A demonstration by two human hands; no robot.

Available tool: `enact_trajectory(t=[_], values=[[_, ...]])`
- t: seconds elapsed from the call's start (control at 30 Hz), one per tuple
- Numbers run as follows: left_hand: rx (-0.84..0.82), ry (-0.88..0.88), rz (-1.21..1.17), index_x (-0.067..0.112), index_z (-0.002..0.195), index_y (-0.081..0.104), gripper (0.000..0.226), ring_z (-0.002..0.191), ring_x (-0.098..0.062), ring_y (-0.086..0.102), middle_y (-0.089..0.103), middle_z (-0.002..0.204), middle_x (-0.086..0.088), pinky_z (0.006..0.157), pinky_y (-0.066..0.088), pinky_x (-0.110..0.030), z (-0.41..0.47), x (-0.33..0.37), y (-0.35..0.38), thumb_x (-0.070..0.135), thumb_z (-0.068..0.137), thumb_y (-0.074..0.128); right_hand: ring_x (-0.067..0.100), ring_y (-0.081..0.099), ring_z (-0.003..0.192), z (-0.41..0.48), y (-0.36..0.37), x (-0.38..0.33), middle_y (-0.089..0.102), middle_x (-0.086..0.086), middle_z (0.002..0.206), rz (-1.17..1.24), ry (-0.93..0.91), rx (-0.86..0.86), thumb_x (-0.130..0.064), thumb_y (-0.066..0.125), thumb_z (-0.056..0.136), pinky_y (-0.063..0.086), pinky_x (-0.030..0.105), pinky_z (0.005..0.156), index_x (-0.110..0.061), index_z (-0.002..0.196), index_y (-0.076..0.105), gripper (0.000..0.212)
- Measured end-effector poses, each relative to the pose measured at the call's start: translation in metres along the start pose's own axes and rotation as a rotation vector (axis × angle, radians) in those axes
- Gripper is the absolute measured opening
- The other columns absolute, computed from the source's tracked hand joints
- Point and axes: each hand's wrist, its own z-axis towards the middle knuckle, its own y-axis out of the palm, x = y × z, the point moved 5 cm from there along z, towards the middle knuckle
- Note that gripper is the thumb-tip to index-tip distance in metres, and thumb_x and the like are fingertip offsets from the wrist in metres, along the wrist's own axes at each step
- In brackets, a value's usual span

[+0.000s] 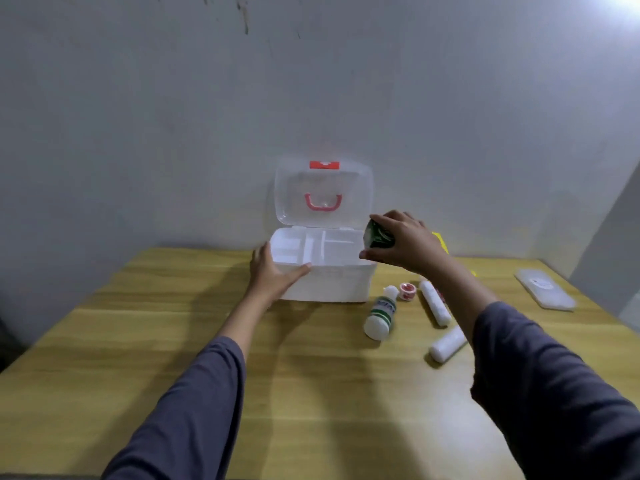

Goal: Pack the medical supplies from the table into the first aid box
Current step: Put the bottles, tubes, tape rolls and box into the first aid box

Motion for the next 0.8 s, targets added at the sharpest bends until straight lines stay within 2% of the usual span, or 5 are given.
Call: enact_trajectory(t=[0.1,0.23,0.43,0.67,0.8], values=[[-0.045,0.007,0.041,0.021,0.154,0.040,0.111,0.147,-0.026,0.040,0.042,0.156,-0.007,0.120,0.039,-0.049,0.011,-0.001,-0.002,0.064,0.063,0.087,0.030,0.039,0.124,0.031,0.026,-0.015,0.046,0.009,0.135,-0.031,-0.044,-0.131,-0.057,0.064,0.073,0.032,0.042,0.100,-0.020,0.137,0.038,0.078],[-0.106,0.025,0.144,0.028,0.148,0.045,0.136,0.141,-0.023,0.046,0.051,0.149,-0.002,0.113,0.046,-0.050,0.036,-0.008,-0.004,0.099,0.035,0.068,0.030,0.048,0.110,0.062,0.044,-0.029,0.056,0.012,0.119,-0.076,-0.120,-0.266,-0.057,0.068,0.068,0.043,0.042,0.092,-0.014,0.125,0.051,0.074],[-0.257,0.032,0.165,0.031,0.147,0.044,0.136,0.138,-0.019,0.051,0.055,0.146,0.006,0.113,0.048,-0.047,0.050,-0.001,-0.001,0.090,0.029,0.080,0.026,0.053,0.107,0.087,0.065,-0.034,0.062,0.005,0.115,-0.216,-0.188,-0.328,-0.063,0.070,0.060,0.040,0.037,0.087,-0.019,0.121,0.054,0.077],[-0.231,0.088,0.053,0.037,0.136,0.053,0.116,0.125,-0.014,0.065,0.067,0.133,0.011,0.106,0.055,-0.045,0.053,-0.010,0.001,0.082,0.035,0.089,0.022,0.050,0.113,0.096,0.050,-0.012,0.060,-0.001,0.120,-0.266,-0.097,-0.375,-0.057,0.075,0.059,0.035,0.039,0.090,-0.026,0.123,0.051,0.075],[-0.222,0.084,0.015,0.039,0.135,0.054,0.116,0.123,-0.014,0.065,0.068,0.132,0.011,0.105,0.056,-0.045,0.053,-0.011,0.002,0.082,0.033,0.089,0.023,0.049,0.112,0.095,0.043,0.002,0.059,0.001,0.120,-0.219,-0.041,-0.382,-0.052,0.077,0.059,0.044,0.040,0.090,-0.026,0.122,0.052,0.073]])
